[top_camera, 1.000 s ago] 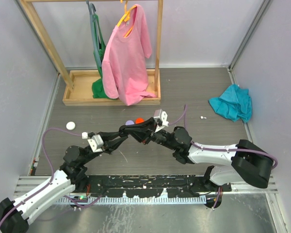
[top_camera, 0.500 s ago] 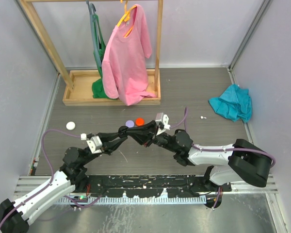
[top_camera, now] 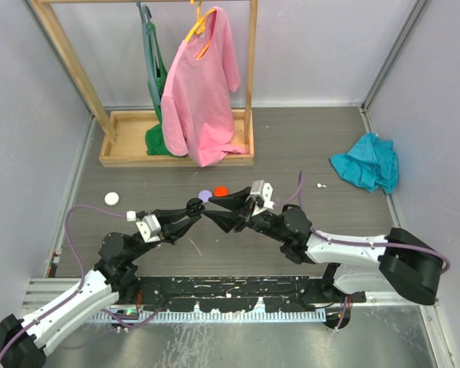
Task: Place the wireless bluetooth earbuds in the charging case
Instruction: Place the earbud in the charging case.
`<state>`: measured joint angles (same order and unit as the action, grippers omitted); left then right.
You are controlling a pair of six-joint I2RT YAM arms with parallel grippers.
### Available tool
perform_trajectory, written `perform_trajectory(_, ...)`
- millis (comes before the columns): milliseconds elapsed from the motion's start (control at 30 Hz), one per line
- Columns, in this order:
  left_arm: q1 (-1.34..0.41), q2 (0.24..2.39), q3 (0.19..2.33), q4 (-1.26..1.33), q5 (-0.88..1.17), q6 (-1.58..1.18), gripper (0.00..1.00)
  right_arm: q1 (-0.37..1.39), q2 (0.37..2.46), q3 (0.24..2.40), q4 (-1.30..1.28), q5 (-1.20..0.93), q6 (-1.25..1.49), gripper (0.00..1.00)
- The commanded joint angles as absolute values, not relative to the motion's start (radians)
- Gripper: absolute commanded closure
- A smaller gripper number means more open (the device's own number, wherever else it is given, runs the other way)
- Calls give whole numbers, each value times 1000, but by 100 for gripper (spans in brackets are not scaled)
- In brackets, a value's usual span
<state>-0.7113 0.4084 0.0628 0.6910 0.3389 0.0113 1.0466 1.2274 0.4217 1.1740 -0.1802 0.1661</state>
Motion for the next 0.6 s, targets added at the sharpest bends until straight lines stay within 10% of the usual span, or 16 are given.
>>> perform_trajectory(0,-712,415,71,765,331,11,100,1052,1104,424,1115,-128,83,50)
perform_trajectory(567,-711,467,97,746,393,21,100,1019,1029,614,549,-240,-27,28)
